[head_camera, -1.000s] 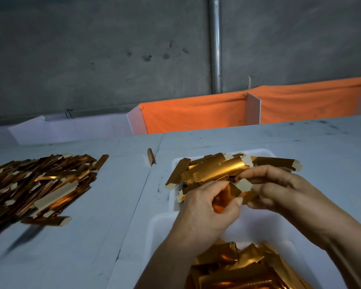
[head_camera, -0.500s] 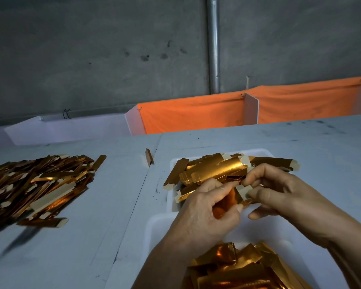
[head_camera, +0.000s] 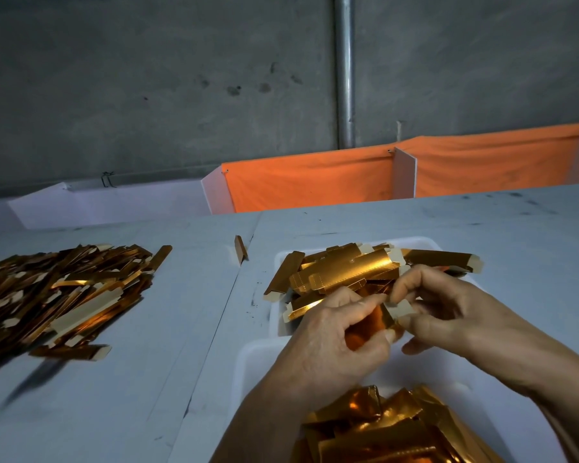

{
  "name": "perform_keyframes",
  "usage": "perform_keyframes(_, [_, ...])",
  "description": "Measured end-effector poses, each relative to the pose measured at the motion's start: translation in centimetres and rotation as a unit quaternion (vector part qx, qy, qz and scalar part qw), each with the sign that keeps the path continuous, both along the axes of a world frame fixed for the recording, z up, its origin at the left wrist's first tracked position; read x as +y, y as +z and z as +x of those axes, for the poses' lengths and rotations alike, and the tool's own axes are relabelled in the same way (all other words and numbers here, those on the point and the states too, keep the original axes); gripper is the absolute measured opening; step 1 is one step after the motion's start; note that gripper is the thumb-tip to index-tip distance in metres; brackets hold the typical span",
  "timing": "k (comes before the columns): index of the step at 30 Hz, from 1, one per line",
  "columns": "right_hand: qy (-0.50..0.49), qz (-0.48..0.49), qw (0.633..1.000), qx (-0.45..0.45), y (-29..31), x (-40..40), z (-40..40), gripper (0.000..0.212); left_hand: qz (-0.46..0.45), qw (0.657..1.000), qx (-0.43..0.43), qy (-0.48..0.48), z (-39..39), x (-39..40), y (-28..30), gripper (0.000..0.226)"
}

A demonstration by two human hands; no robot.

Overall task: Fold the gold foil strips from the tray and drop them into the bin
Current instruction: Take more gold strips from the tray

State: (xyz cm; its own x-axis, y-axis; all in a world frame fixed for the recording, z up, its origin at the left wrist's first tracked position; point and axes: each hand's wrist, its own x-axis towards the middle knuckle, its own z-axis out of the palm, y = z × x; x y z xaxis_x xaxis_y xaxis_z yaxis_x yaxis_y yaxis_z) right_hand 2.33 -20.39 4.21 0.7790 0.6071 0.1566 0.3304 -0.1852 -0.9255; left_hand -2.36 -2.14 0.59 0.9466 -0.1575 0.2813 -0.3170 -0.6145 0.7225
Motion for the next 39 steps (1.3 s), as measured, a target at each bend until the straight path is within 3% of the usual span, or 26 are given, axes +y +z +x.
perform_keyframes(8, [-0.013, -0.005, 1.000, 0.012, -0.4, 0.6, -0.3, 0.013, 0.017, 1.000, -0.014, -0.001, -0.1, 0.0, -0.1, 0.061])
perform_keyframes(14, [-0.013, -0.007, 1.000, 0.003, -0.9, 0.8, 0.1, 0.016, 0.035, 0.999, -0.011, -0.006, -0.1, 0.0, -0.3, 0.057])
perform_keyframes(16, [0.000, 0.031, 0.999, 0.045, -0.9, 0.7, 0.2, 0.006, 0.029, 1.000, -0.008, -0.004, 0.0, 0.1, -0.3, 0.058])
perform_keyframes(21, [0.031, 0.128, 0.969, 0.210, -0.9, 0.6, 0.7, 0.025, 0.017, 1.000, -0.008, 0.006, -0.1, 0.3, -0.3, 0.059])
perform_keyframes(26, [0.053, 0.159, 0.944, 0.284, -1.0, 0.5, 0.9, 0.019, 0.014, 1.000, -0.007, -0.001, -0.1, 0.3, -0.2, 0.059])
perform_keyframes(32, [0.042, 0.103, 0.956, 0.272, -1.3, 0.6, 0.9, 0.024, 0.030, 1.000, -0.005, -0.004, -0.2, 0.1, -0.2, 0.056])
perform_keyframes(39, [0.031, 0.096, 0.956, 0.276, -1.1, 0.4, 0.9, 0.026, -0.011, 1.000, 0.000, 0.014, -0.1, 0.1, -0.1, 0.034])
